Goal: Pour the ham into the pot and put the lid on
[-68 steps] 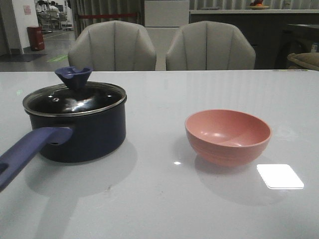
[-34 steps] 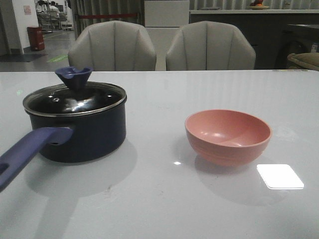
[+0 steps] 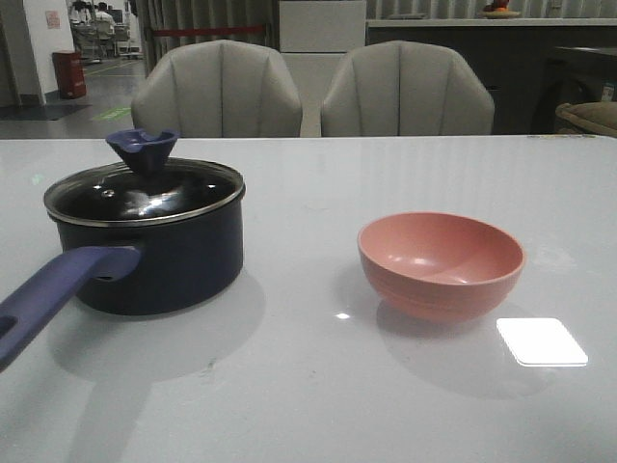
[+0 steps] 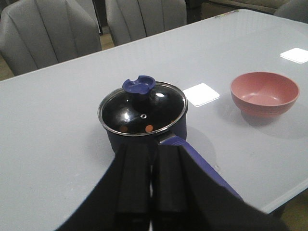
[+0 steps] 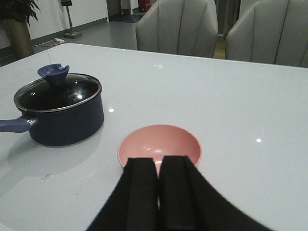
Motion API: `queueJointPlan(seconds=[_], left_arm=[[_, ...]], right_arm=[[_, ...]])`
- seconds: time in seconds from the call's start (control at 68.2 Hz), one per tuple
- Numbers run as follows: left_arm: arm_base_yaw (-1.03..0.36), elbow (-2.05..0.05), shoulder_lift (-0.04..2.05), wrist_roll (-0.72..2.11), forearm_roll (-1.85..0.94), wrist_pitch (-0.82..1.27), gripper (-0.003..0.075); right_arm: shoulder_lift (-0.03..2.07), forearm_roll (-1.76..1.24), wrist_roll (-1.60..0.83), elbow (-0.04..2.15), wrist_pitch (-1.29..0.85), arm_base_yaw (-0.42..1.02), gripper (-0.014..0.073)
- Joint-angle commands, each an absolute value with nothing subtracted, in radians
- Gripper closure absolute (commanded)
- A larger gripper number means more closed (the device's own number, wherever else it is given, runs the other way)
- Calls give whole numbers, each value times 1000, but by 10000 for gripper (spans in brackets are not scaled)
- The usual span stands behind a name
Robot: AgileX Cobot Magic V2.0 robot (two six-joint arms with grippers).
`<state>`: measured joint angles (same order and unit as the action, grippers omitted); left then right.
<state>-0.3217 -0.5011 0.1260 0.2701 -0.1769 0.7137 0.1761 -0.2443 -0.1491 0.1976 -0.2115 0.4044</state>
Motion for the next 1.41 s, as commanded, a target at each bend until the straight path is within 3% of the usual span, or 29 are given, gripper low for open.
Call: queueJointPlan(seconds=[0.0,0.264,0.498,0.63,1.011,1.393], left_arm=[[-321,-522,140,268,-194,628,607],[-319,-489,140,268,-184,583,607],[-179,-312,87,246,-134,313,607],[-98,-171,44,-7,6,162,607],[-73,29,-27,-72,39,-61,607],[-71,26,-22,-74,39,-38,607]], right_arm=[[187,-247,-159,227,-131,403,432],[187,-247,-159,227,-131,403,432],[187,-247,-159,227,-131,403,432],[187,-247,-159,227,-131,403,432],[187,-247,-159,227,-131,403,432],[187,-247,-159,227,-131,403,432]])
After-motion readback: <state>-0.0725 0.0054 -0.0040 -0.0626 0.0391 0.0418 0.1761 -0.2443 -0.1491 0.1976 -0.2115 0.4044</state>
